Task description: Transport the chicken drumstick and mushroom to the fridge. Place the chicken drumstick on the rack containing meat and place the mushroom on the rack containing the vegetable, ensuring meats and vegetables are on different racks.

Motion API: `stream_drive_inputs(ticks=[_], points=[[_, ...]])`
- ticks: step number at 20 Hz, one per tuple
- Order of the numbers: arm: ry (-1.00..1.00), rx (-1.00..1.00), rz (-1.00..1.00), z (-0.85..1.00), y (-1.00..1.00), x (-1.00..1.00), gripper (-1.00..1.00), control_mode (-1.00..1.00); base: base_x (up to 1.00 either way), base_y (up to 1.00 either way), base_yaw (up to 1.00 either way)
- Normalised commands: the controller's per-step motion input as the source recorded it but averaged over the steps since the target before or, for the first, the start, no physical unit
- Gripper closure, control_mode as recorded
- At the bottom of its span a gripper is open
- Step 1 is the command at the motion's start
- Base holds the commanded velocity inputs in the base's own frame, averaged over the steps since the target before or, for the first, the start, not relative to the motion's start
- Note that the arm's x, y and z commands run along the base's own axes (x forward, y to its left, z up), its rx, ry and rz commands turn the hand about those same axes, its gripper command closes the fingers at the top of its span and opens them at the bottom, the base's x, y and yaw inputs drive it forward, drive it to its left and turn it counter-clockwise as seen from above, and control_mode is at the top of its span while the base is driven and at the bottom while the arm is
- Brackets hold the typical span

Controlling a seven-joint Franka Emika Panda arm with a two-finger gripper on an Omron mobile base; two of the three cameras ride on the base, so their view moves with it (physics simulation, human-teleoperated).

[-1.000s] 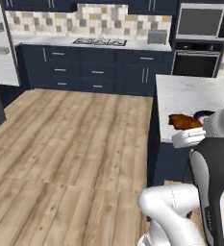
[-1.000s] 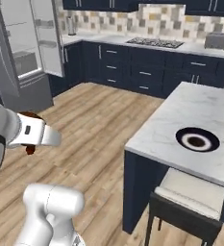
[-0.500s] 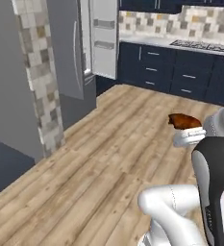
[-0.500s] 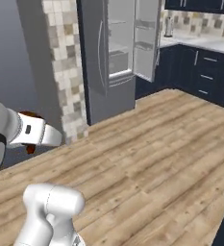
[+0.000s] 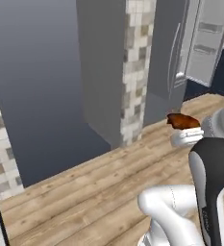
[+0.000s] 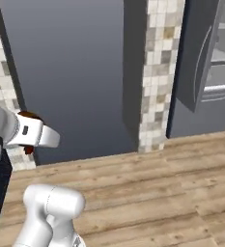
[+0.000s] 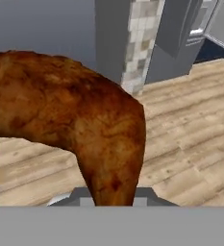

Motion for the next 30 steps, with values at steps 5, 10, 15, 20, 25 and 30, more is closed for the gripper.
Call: stream_drive_inputs(ticks=[5, 10, 15, 20, 25, 30], points=[[0.0, 0.0, 0.0, 0.0, 0.0, 0.0, 1.0, 1.0, 0.73, -0.07, 0.69], [0.0, 0.0, 0.0, 0.0, 0.0, 0.0, 1.0, 1.0, 0.44, -0.87, 0.49], [0.0, 0.0, 0.0, 0.0, 0.0, 0.0, 1.0, 1.0, 0.18, -1.0, 0.33], [0.0, 0.0, 0.0, 0.0, 0.0, 0.0, 1.0, 1.0, 0.0, -1.0, 0.2], [0.0, 0.0, 0.0, 0.0, 0.0, 0.0, 1.0, 1.0, 0.0, -1.0, 0.19], [0.0, 0.0, 0.0, 0.0, 0.0, 0.0, 1.0, 1.0, -0.27, -1.0, 0.11]])
